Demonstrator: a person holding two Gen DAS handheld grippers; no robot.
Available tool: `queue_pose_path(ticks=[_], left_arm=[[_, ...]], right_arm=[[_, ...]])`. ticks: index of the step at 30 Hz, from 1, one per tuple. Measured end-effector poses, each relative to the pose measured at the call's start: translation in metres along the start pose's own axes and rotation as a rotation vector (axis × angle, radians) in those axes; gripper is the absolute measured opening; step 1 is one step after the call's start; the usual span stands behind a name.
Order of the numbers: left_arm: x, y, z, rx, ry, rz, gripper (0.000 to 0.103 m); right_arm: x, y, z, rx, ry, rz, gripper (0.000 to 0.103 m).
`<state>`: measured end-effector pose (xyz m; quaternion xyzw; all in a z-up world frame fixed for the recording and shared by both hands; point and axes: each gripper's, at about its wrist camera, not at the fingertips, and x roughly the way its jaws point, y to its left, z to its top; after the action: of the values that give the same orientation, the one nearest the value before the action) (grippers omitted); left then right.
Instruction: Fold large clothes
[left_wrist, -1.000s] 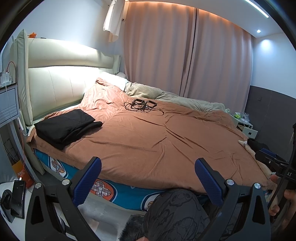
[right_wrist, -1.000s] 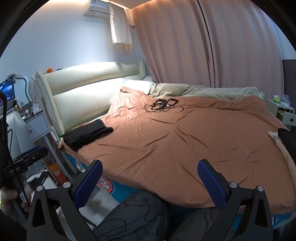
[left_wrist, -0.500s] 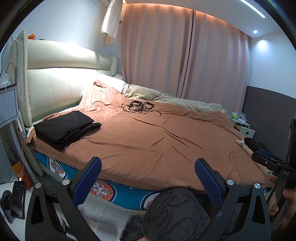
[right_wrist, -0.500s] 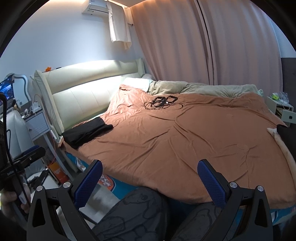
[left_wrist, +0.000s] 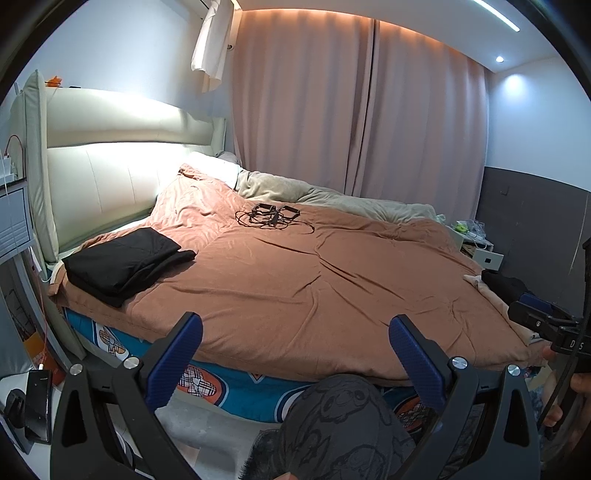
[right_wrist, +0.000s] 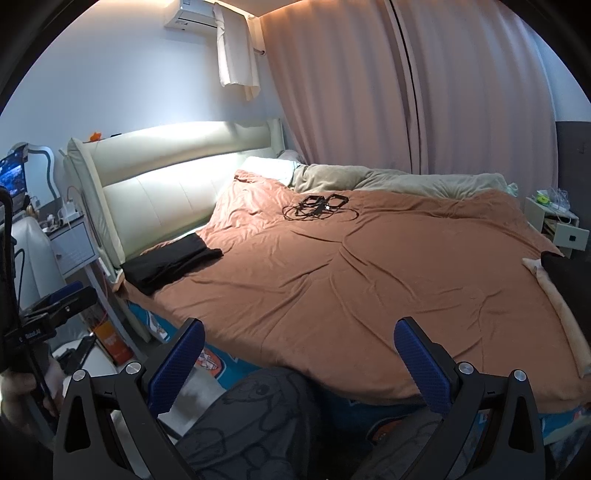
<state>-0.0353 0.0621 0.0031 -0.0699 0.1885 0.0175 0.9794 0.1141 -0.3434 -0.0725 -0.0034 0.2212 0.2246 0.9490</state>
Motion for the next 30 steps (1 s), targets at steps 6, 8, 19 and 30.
queue_pose_path(ticks=[6, 8, 19, 30], left_arm=[[-0.005, -0.001, 0.003, -0.001, -0.015, -0.002, 0.103], [-0.006, -0.002, 0.004, 0.004, -0.018, 0.0, 0.103], [-0.004, -0.01, 0.0, 0.035, -0.023, 0.009, 0.103], [-0.007, -0.012, -0.003, 0.054, -0.025, 0.009, 0.103]], right_arm=[[-0.001, -0.001, 0.001, 0.006, -0.002, 0.001, 0.103], [-0.002, -0.001, 0.001, 0.009, -0.004, 0.004, 0.103], [0.003, -0.001, -0.005, 0.013, 0.014, 0.004, 0.103], [0.006, 0.001, -0.009, 0.03, 0.032, 0.005, 0.103]])
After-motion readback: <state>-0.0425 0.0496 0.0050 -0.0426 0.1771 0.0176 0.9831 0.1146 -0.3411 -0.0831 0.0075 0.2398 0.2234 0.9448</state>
